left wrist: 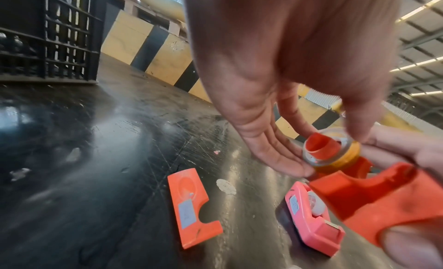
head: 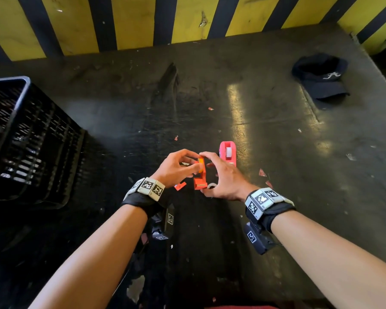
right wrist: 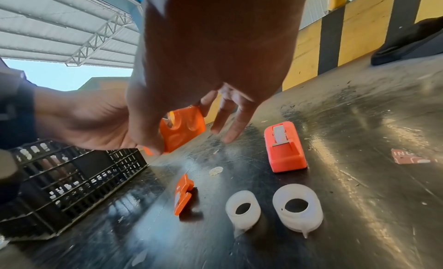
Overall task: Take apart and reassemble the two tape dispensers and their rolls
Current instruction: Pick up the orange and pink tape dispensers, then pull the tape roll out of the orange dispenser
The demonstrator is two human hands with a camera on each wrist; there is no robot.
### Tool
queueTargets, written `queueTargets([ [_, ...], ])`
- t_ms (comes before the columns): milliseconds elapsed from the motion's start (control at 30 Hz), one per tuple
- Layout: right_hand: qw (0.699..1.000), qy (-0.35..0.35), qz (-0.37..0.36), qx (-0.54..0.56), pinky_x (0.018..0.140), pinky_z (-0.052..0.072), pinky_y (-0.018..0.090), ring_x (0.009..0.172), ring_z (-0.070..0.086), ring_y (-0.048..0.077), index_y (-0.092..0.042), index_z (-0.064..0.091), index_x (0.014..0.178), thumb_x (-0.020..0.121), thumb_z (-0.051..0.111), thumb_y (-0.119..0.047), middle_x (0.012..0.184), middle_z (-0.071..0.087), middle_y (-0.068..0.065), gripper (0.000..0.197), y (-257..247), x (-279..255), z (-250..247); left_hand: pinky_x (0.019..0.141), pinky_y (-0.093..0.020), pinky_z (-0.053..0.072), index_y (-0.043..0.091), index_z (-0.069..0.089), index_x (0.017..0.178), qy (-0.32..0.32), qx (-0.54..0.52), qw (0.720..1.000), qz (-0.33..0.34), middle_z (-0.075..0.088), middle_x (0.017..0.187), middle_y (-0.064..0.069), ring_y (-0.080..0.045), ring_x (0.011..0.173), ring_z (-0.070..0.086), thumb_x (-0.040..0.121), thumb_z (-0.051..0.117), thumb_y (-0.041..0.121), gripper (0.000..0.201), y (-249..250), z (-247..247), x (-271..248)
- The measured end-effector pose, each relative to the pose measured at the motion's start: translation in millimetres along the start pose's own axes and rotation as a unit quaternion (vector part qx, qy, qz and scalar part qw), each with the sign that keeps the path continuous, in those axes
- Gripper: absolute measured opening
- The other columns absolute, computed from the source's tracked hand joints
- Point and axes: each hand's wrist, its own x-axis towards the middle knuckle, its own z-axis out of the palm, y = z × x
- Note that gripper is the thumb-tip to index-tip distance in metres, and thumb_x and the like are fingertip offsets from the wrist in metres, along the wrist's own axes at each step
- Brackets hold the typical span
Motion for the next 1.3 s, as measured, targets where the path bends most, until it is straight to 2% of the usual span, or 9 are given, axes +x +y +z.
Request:
queueTargets([
  [167,1.0,0.012,0.02,-0.001,0.101,0.051,0.041,0.131,0.053,0.021,-0.031,0.029,0.153,0.069,0.089,-0.032,0.145,0.052,0.001,0.104,3.8,-4.1,-6.6,0.084,-0.035,0.064,0.019,0.067,0.118,0.103,-0.031,0.994,-0.003,0.074,0.105,-0.004,-0.018,0.095,0.077,0.092,0.074,0.023,0.027,-10.2,2.3,-5.9],
  [233,0.999,0.019,0.035,-0.011,0.102,0.05,0.039,0.13,0.055,0.024,-0.031,0.029,0.153,0.068,0.088,-0.031,0.146,0.051,0.003,0.104,12.7,-8.1,-12.2,0.083,-0.031,0.061,0.025,0.069,0.111,0.132,0.073,0.989,0.002,0.075,0.101,0.003,-0.014,0.092,0.074,0.087,0.075,0.027,0.025,-22.4,5.3,-9.0],
  [400,0.998,0.01,0.06,-0.023,0.105,0.046,0.041,0.134,0.053,0.032,-0.028,0.025,0.157,0.071,0.085,-0.022,0.156,0.044,0.011,0.105,25.1,-20.4,-19.6,0.093,-0.04,0.056,0.033,0.064,0.117,-0.009,0.403,0.914,-0.043,0.064,0.118,0.001,-0.024,0.108,0.067,0.083,0.077,0.041,0.037,-64.9,33.6,-18.8],
  [567,0.997,0.012,0.069,-0.023,0.11,0.046,0.048,0.138,0.05,0.035,-0.032,0.022,0.158,0.07,0.081,-0.016,0.16,0.042,0.009,0.106,34.6,-27.7,-15.3,0.085,-0.041,0.053,0.029,0.056,0.132,0.011,0.506,0.861,-0.043,0.059,0.13,-0.001,-0.029,0.108,0.068,0.088,0.07,0.052,0.051,-77.9,48.0,-17.9],
  [733,0.998,0.005,0.068,-0.01,0.112,0.045,0.048,0.141,0.048,0.034,-0.034,0.021,0.157,0.072,0.081,-0.016,0.162,0.039,0.009,0.106,41.1,-37.9,-17.9,0.086,-0.043,0.057,0.028,0.051,0.138,0.011,0.471,0.879,0.067,0.056,0.133,-0.002,-0.029,0.109,0.068,0.09,0.071,0.035,0.053,-63.7,64.3,-0.7],
  [967,0.996,0.021,0.083,-0.012,0.101,0.036,0.028,0.141,0.047,0.028,-0.033,0.018,0.159,0.078,0.08,-0.023,0.162,0.039,0.004,0.103,52.3,-56.5,-23.7,0.104,-0.044,0.053,0.034,0.049,0.147,-0.091,0.481,0.87,0.058,0.051,0.146,-0.004,-0.029,0.129,0.058,0.096,0.066,0.018,0.057,-51.8,89.0,33.2],
  [1100,0.996,0.024,0.087,-0.004,0.105,0.025,0.025,0.146,0.041,0.026,-0.031,0.021,0.159,0.079,0.079,-0.024,0.165,0.034,0.001,0.099,55.7,-67.0,-25.6,0.096,-0.04,0.059,0.029,0.06,0.134,-0.016,0.37,0.928,0.046,0.067,0.127,-0.001,-0.021,0.112,0.069,0.091,0.073,0.024,0.046,-55.4,79.5,22.8],
  [1233,0.997,0.044,0.07,-0.001,0.088,0.008,-0.007,0.14,0.047,0.019,-0.026,0.028,0.158,0.079,0.078,-0.02,0.16,0.04,-0.003,0.094,47.0,-70.2,-29.4,0.089,-0.026,0.061,0.025,0.063,0.132,0.04,0.12,0.99,0.059,0.074,0.118,0.007,-0.006,0.094,0.075,0.091,0.076,0.025,0.043,-33.6,58.3,2.4],
  [1300,0.998,0.041,0.048,0.007,0.092,0.014,-0.008,0.14,0.047,0.017,-0.025,0.03,0.158,0.078,0.078,-0.018,0.159,0.041,-0.003,0.094,35.4,-67.9,-31.3,0.088,-0.024,0.061,0.024,0.062,0.133,0.032,0.062,0.995,0.067,0.074,0.12,0.007,-0.006,0.096,0.075,0.093,0.074,0.026,0.042,-18.2,51.6,-6.5],
])
